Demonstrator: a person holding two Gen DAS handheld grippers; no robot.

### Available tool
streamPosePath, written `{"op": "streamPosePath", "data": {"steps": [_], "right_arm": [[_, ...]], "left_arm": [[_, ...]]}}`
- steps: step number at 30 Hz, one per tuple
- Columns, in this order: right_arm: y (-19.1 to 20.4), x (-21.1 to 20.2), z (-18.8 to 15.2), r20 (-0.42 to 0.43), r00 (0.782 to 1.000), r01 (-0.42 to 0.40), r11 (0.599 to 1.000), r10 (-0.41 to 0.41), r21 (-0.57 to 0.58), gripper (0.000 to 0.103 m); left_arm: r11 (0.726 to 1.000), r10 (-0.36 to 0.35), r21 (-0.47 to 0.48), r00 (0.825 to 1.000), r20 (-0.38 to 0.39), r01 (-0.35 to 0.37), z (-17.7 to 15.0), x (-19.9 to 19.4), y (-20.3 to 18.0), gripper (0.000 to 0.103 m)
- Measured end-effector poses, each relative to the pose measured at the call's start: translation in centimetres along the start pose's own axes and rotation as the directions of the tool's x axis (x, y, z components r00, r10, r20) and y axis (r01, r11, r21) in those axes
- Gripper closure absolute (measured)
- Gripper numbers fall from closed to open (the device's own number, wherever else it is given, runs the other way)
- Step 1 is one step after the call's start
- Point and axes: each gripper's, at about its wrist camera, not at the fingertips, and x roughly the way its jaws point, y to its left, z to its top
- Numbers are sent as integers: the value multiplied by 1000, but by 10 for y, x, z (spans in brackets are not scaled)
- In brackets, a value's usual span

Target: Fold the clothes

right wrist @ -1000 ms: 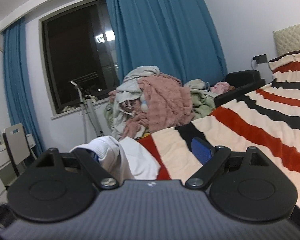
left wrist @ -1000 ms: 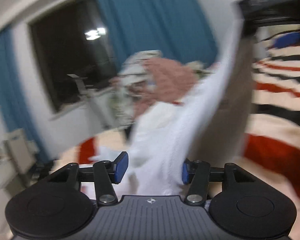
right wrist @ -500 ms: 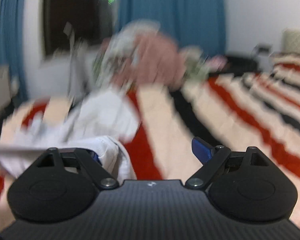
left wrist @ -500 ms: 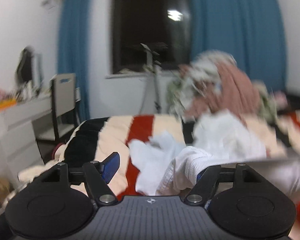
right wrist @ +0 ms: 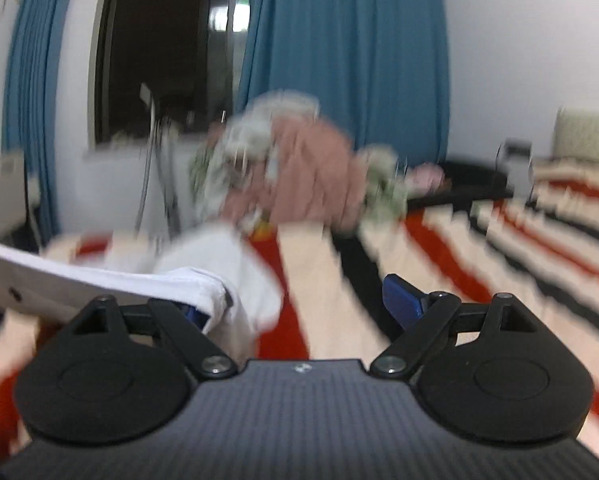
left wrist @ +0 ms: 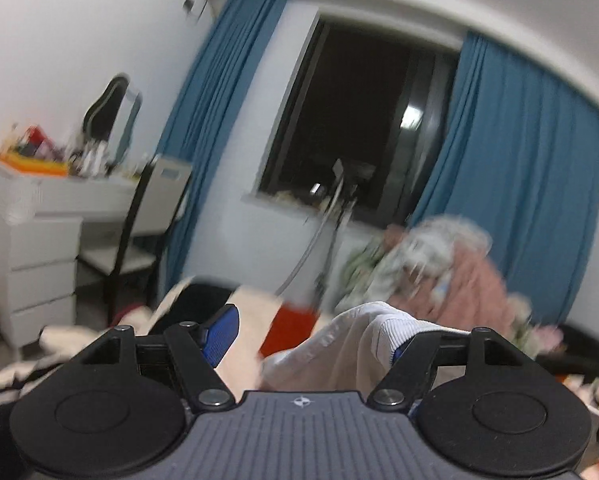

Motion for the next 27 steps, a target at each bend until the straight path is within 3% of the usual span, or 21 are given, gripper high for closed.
{"op": "streamPosePath", "data": {"steps": [3,6,11,16,19,23,27], "right_arm": [[-6,-26,67,131,991,-17,1000,15,13,16],[-13,-52,134,260,965,-36,999,29,23,16],[-25,-104,256,419,905,-81,997,72,4,16],[-43,-152,337,512,852,-121,993,109,-11,16],[-55,-162,361,513,849,-144,990,124,-2,15],[-61,-156,366,479,867,-147,989,138,-18,16],[-51,-115,339,422,900,-96,993,114,-63,16]], "left_arm": [[996,-63,-65,995,74,68,65,-16,-12,30],[992,-97,-67,982,162,109,139,-38,-30,30],[985,-162,-8,936,311,173,269,-87,-64,26],[967,-255,71,894,368,247,364,-137,-87,23],[933,-359,85,882,306,351,402,-149,-95,21],[901,-431,31,886,172,433,417,-132,-102,20],[903,-430,20,898,98,430,378,-84,-109,20]]}}
